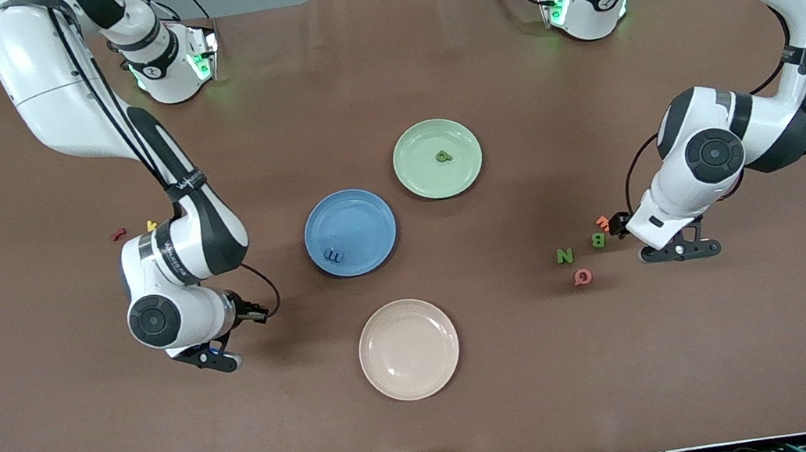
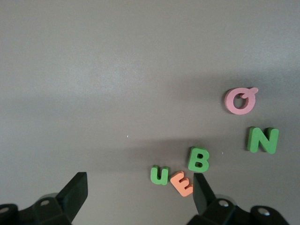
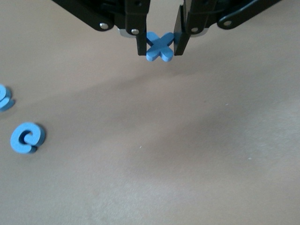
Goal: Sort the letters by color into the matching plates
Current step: 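Carry the blue x over the blue plate with the right gripper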
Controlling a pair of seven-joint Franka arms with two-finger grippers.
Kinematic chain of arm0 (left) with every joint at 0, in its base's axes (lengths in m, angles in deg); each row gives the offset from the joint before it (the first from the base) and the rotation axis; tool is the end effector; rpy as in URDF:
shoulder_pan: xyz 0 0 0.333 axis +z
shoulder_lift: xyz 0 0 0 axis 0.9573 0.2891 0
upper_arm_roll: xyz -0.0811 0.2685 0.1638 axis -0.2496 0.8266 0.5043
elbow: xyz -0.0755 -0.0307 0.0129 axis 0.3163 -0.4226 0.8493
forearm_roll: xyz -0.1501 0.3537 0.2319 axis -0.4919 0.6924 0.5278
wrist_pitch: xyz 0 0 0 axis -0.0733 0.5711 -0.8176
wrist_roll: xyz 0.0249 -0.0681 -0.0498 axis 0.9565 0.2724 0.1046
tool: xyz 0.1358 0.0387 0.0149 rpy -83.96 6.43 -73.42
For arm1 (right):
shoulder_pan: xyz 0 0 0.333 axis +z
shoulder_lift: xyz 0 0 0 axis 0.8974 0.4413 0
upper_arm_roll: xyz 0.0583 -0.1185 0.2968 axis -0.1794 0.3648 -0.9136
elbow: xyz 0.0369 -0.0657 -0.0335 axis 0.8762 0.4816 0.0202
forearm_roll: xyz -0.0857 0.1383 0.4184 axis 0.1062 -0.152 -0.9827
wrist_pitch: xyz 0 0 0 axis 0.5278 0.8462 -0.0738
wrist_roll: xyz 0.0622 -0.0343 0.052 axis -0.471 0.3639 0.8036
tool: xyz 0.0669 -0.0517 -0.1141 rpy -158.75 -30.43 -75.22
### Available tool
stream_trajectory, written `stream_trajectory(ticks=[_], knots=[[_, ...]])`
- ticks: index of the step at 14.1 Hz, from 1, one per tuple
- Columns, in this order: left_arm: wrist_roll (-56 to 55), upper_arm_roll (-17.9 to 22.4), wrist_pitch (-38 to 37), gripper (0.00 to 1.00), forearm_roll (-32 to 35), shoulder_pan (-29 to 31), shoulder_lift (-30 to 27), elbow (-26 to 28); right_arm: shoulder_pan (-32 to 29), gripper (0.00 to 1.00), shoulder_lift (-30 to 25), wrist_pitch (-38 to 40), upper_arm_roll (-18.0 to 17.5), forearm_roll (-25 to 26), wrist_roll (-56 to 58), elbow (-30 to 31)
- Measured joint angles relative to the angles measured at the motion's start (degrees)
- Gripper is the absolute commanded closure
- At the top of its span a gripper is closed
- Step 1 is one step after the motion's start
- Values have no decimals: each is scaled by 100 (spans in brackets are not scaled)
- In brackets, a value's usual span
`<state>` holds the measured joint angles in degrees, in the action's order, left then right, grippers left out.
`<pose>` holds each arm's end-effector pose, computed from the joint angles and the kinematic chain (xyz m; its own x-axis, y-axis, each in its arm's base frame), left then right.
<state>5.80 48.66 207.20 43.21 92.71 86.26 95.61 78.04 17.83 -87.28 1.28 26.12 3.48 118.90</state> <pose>0.6468 -0.1063 0.2004 0.9967 -0.0804 -0.0125 -0.0813 -0.9895 -0.1194 0.7100 0.2048 0.1694 0.9051 -0.3668 -0.2152 -0.3608 -0.9302 0.0682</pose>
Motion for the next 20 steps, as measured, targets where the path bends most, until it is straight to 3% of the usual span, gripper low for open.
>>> stream_trajectory(ticks=[12,17,20], knots=[[-48,-43,0,1,0,-15,-3,-8,458,97,-355,402,-35,-450,-1267,-13],[-518,-206,-55,3,0,-59,-1,51,1088,97,-355,400,-59,-455,-2277,-8],[-574,-197,-97,15,0,-31,33,94,1428,97,-355,385,-61,-476,-2754,-8]])
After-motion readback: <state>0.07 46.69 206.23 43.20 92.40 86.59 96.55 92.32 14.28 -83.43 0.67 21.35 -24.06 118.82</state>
